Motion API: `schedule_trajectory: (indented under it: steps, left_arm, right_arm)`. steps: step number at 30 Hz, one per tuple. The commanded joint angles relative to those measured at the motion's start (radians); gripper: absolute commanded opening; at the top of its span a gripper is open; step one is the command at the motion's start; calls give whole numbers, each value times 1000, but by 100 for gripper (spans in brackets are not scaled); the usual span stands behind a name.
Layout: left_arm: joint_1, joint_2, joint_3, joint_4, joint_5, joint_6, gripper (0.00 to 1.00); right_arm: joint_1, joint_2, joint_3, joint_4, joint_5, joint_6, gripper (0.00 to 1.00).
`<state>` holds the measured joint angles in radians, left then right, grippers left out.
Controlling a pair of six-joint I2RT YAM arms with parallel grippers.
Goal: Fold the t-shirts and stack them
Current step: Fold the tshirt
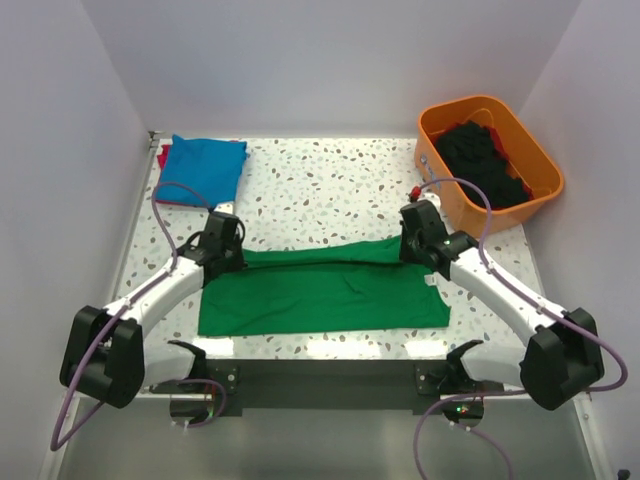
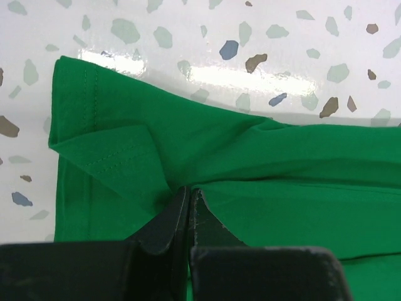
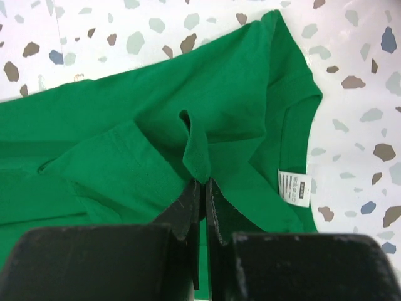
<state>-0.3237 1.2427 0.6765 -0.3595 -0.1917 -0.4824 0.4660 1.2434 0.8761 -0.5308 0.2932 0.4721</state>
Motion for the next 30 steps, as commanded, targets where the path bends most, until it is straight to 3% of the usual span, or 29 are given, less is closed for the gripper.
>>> schedule_trajectory:
  steps: [1,8,9,11,12,15,17,18,20,26,30]
  left_arm:
    - [-6,-43,-5,-59,-41,-88,0]
    - [-8,-49,-28,-173,-57,-228,0]
    - [-8,-45,-35,-229,-110,-252,0]
    - [-9,-37,-37,-289,-144,-327,24]
    - [-9,-37,-35,-326,-138,-343,53]
    - [-11,-60,15,-422,-167,-416,100]
    - [-11,-86,52,-464,-195,-444,100]
    - [-11,-118,60,-484,-206,-444,100]
    - [-11,-141,83,-483,-204,-443,100]
    - [-15,-85,196,-414,-127,-398,100]
    - [-21,-11,193,-285,-34,-363,100]
  right_arm:
    - [13,-56,-26,-26,-2,28,0]
    - [20,-99,-121,-34,-8,66,0]
    - [20,-105,-143,-37,-14,72,0]
    - [22,-119,-185,-32,-29,92,15]
    - [22,-127,-199,-34,-52,100,30]
    - [22,-163,-218,-60,-84,109,50]
    - [23,-215,-210,-93,-100,103,64]
    - [23,-235,-206,-103,-111,99,85]
    - [23,-265,-195,-104,-118,92,99]
    - [22,-211,-82,-89,-160,65,99]
    - [22,-80,-62,17,-227,72,99]
